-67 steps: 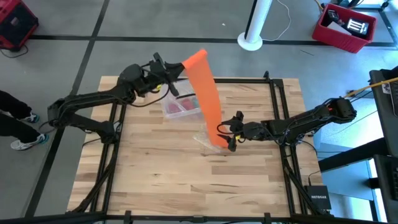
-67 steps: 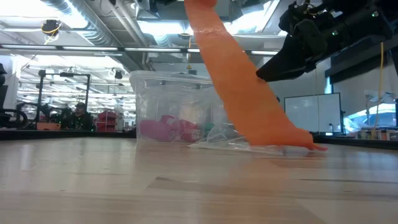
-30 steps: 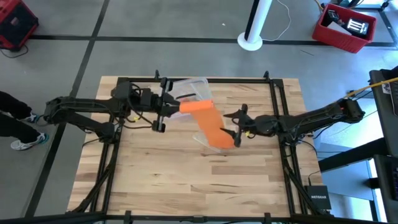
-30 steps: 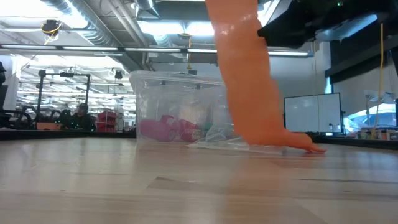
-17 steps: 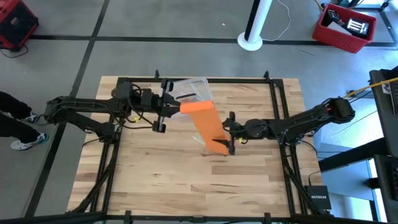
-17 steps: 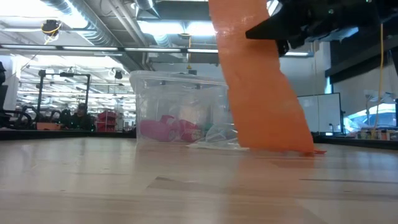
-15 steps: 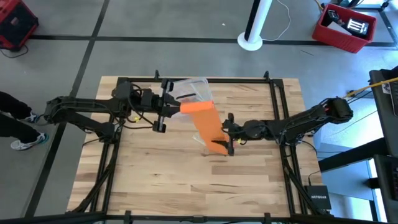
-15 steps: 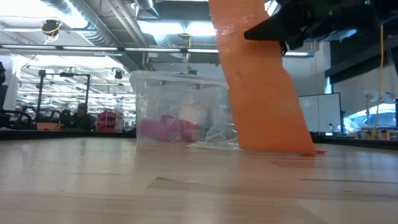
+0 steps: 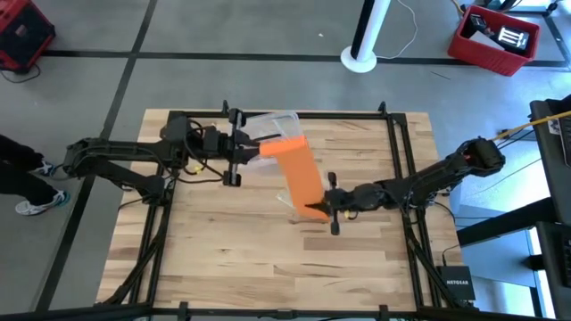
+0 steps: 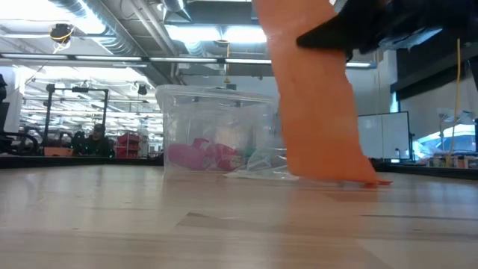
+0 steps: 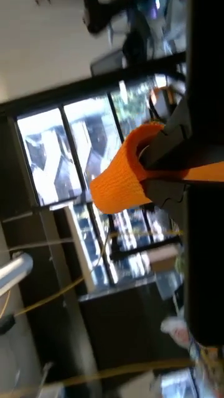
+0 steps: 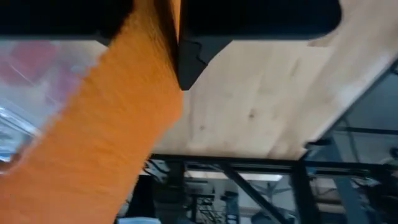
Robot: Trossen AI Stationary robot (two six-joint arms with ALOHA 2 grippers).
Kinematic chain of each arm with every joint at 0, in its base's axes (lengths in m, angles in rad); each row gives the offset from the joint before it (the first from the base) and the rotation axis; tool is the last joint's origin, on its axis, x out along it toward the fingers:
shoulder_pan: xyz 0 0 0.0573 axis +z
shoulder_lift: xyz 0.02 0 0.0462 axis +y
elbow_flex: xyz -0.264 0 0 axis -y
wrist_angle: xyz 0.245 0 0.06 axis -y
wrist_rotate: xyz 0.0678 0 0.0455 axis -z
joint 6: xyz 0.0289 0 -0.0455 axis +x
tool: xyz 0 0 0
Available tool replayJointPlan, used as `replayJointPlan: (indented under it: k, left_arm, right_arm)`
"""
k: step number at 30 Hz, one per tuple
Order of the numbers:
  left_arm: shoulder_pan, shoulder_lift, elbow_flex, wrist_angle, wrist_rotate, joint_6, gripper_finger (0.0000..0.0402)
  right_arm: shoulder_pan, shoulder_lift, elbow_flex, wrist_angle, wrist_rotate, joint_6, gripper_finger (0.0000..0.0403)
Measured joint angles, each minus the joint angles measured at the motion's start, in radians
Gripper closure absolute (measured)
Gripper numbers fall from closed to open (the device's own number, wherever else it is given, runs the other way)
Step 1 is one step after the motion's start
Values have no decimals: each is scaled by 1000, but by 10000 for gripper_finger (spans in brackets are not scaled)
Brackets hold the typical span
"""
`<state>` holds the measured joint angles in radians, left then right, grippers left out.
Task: Roll bandage
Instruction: Roll the orange bandage
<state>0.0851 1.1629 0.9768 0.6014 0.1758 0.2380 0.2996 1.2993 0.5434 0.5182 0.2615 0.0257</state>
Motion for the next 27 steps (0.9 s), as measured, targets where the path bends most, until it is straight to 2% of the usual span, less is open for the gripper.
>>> replayJointPlan:
  k: [7, 10, 19, 23, 27]
  left_arm:
    - [2, 0, 0, 10, -231, 191, 393]
    - [3, 0, 0, -15, -286, 266, 398]
    - [5, 1, -1, -165, -320, 320, 399]
    - [4, 6, -1, -223, -320, 332, 400]
    - [-13, 35, -1, -264, -321, 342, 400]
  right_arm:
    - [124, -2, 84, -80, 7, 34, 398]
    - [171, -2, 163, -173, 16, 23, 397]
    - [302, -2, 496, -540, 96, -57, 400]
    - [352, -2, 607, -593, 155, -136, 400]
    - [356, -2, 670, -587, 164, -212, 401]
